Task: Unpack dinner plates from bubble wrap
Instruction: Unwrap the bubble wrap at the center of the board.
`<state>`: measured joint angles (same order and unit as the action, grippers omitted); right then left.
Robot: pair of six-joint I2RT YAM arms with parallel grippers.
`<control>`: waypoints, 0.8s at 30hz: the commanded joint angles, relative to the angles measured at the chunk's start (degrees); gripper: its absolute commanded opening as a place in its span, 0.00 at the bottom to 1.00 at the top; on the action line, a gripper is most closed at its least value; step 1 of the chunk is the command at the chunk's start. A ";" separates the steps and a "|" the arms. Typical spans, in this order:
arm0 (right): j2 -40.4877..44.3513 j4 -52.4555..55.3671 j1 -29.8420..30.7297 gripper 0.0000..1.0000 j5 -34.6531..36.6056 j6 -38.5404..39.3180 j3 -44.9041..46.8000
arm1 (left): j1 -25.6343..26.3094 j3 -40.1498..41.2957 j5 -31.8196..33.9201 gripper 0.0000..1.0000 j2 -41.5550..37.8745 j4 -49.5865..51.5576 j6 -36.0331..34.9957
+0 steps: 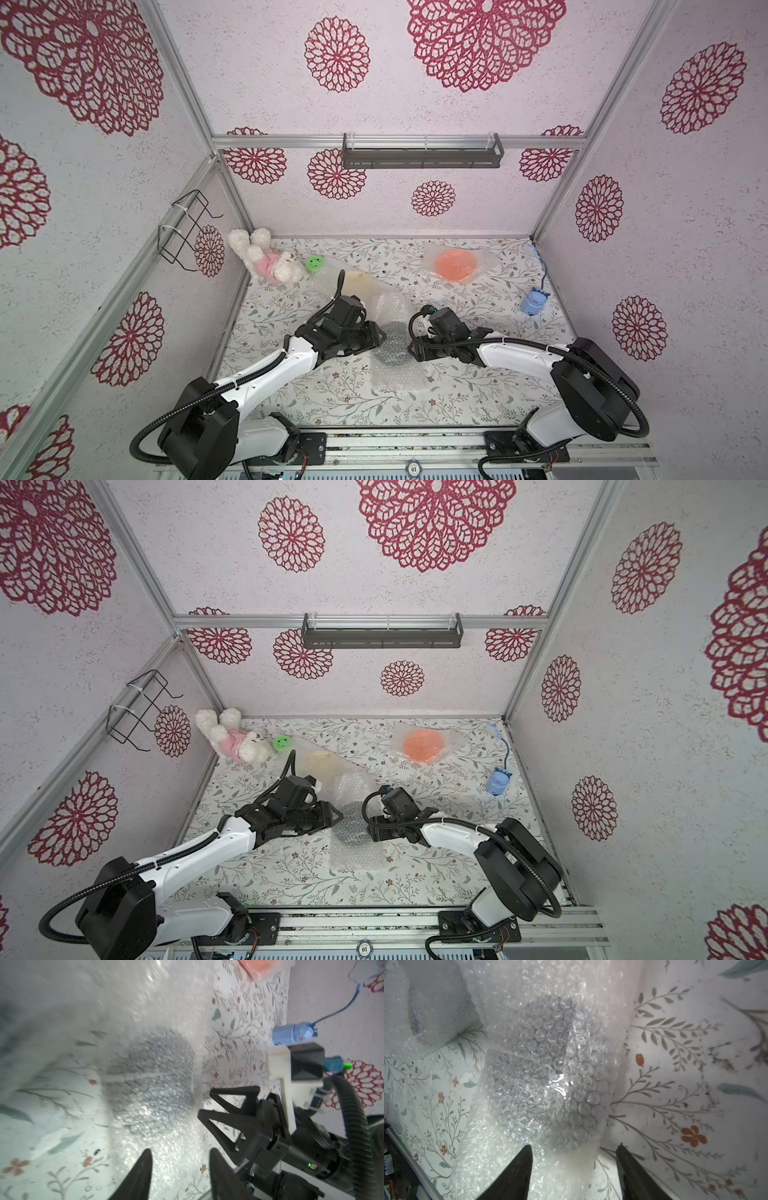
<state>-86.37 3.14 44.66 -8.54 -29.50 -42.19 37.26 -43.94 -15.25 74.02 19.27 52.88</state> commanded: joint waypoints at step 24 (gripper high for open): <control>-5.52 8.96 5.92 0.13 15.02 1.19 -8.05 | 6.16 8.92 3.77 0.10 17.43 -10.26 6.96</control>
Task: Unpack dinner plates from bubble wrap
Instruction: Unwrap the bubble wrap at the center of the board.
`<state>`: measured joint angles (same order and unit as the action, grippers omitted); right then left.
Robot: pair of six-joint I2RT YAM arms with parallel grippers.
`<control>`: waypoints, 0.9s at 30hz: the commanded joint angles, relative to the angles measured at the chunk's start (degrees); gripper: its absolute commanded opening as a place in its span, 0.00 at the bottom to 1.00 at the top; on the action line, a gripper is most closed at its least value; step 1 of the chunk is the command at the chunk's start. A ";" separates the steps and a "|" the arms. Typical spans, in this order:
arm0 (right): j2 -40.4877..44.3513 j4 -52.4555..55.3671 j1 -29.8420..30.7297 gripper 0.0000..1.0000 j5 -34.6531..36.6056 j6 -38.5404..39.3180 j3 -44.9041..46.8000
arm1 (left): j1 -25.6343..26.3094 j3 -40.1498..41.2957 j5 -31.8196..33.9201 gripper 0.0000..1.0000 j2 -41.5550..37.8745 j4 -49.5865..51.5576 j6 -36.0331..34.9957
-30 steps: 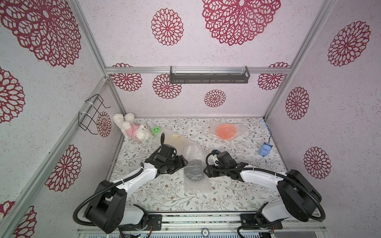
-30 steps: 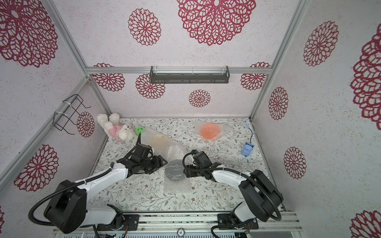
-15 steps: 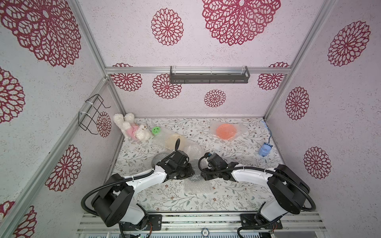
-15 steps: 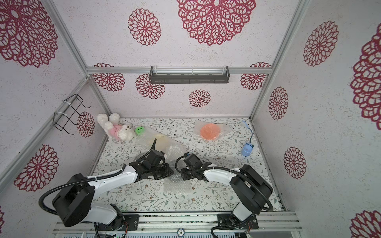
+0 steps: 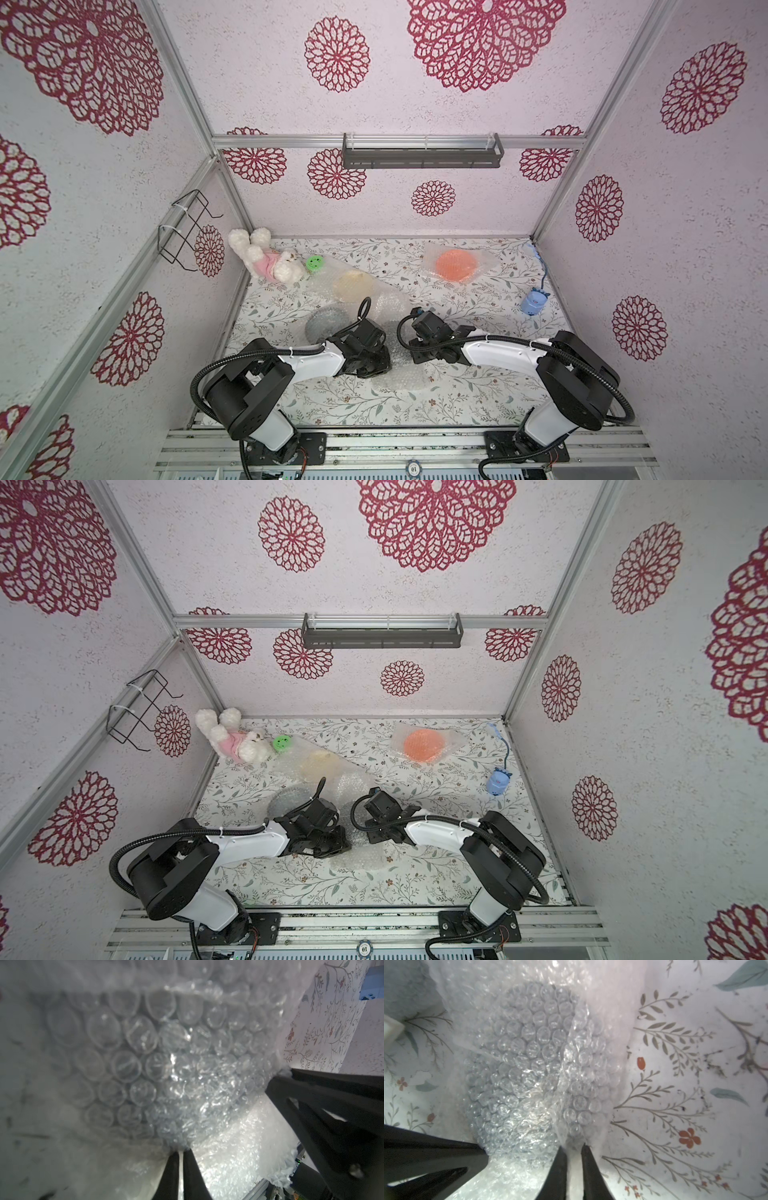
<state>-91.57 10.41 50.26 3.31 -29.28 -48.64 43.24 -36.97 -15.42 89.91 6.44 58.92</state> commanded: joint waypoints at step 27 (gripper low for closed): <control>7.90 -7.21 -8.07 0.00 1.19 -3.90 9.64 | 0.00 6.27 4.83 0.08 7.91 -0.38 7.29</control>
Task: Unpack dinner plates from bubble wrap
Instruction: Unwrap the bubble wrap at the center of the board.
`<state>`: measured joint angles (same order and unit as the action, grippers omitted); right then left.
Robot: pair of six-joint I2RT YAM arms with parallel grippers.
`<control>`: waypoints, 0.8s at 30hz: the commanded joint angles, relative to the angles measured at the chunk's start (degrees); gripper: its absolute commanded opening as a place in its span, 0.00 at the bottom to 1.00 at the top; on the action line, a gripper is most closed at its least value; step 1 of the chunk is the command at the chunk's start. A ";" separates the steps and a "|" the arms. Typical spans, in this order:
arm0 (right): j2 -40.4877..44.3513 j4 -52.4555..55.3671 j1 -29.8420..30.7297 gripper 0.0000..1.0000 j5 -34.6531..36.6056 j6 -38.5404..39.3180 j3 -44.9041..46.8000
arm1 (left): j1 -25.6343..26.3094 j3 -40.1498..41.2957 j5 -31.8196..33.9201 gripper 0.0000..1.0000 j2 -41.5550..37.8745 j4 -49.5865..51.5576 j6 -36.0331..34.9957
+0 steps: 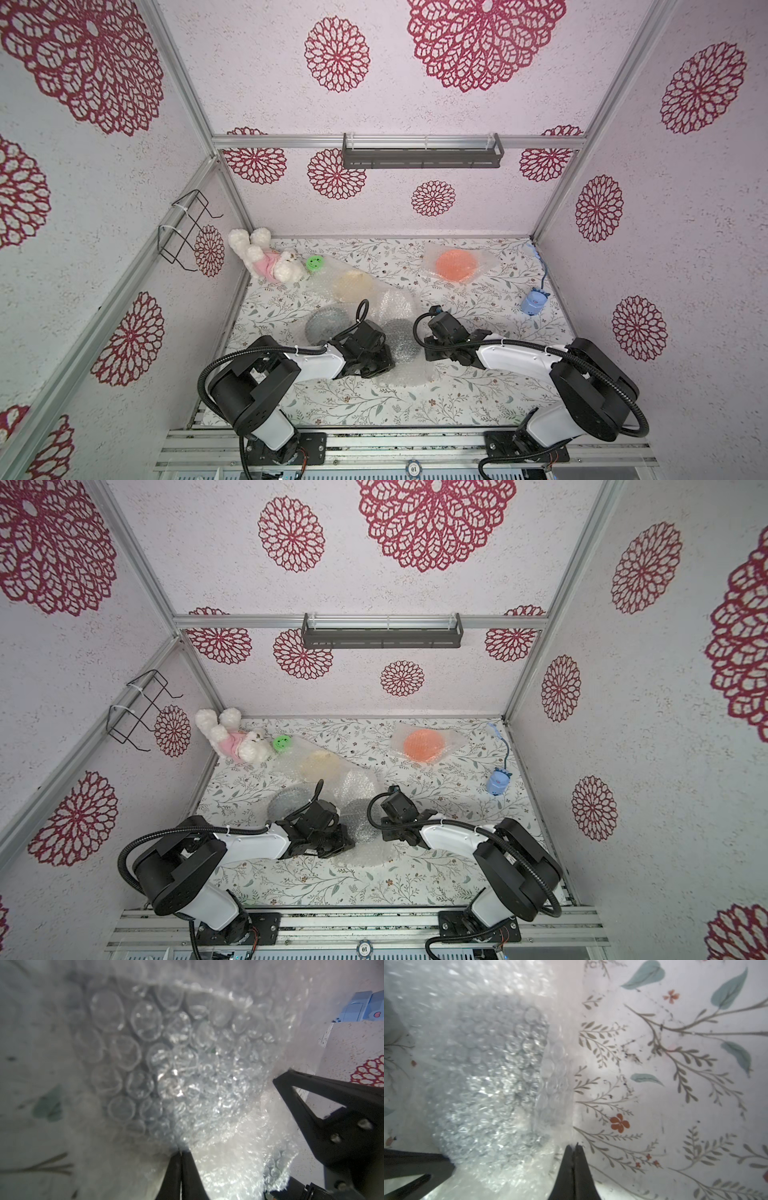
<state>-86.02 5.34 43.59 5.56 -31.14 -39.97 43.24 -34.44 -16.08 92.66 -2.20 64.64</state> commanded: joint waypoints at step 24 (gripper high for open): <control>16.43 -3.87 -7.82 0.68 -17.40 -3.16 0.01 | -2.98 -8.69 -0.65 0.50 -17.42 12.47 -5.06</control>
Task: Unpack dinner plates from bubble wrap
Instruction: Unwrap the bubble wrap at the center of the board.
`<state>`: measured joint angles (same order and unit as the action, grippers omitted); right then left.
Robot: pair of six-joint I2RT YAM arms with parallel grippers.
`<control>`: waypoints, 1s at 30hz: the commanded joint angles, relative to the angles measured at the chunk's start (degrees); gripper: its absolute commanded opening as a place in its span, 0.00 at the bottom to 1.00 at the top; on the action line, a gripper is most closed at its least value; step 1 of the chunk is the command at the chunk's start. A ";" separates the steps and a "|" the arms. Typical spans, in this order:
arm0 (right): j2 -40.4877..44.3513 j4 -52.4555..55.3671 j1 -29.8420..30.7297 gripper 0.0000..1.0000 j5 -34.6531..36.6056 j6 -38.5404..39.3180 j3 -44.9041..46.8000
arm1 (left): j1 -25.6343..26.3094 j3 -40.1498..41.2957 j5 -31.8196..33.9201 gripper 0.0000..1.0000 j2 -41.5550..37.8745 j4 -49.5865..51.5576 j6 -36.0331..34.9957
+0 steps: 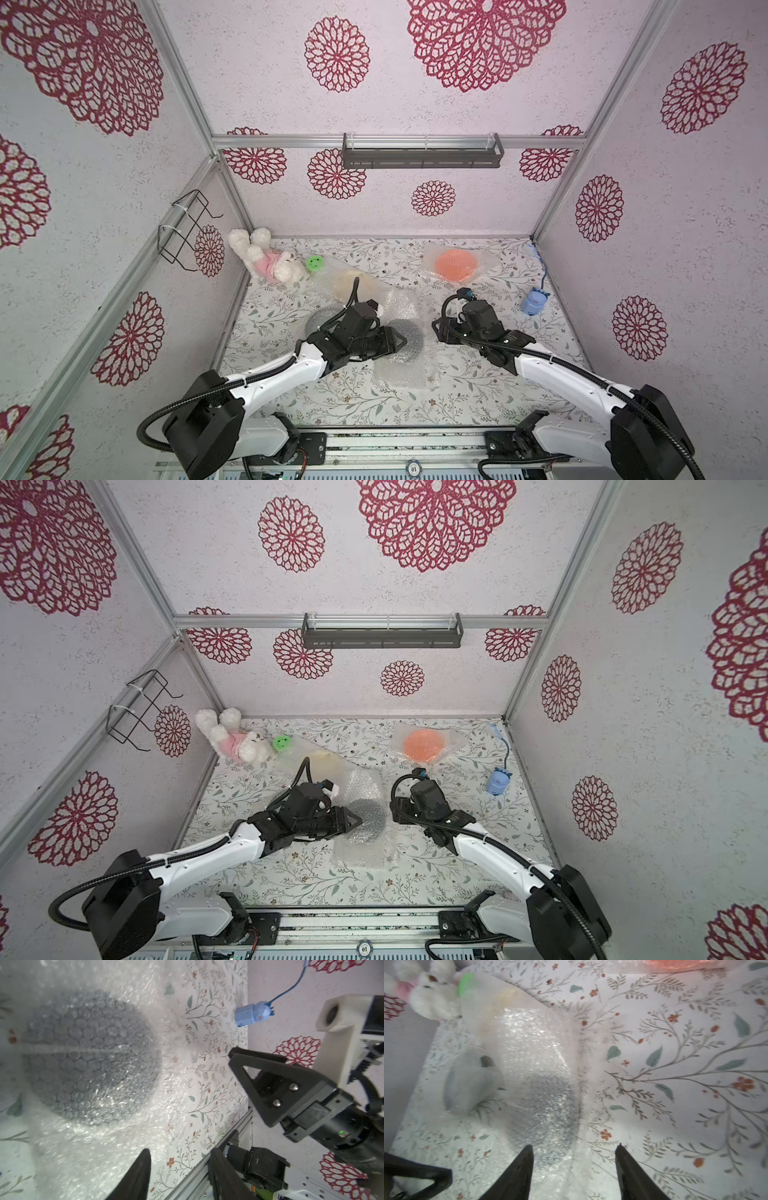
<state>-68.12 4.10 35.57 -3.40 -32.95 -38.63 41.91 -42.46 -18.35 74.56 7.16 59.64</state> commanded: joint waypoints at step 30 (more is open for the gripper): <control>-25.02 -26.33 -1.46 0.86 -24.54 -9.66 3.60 | -7.94 5.53 -0.06 0.43 20.49 -4.09 -2.11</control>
<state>-91.96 -21.43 34.22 -24.32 -41.74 -35.00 34.11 -38.11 -20.25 92.29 1.21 58.57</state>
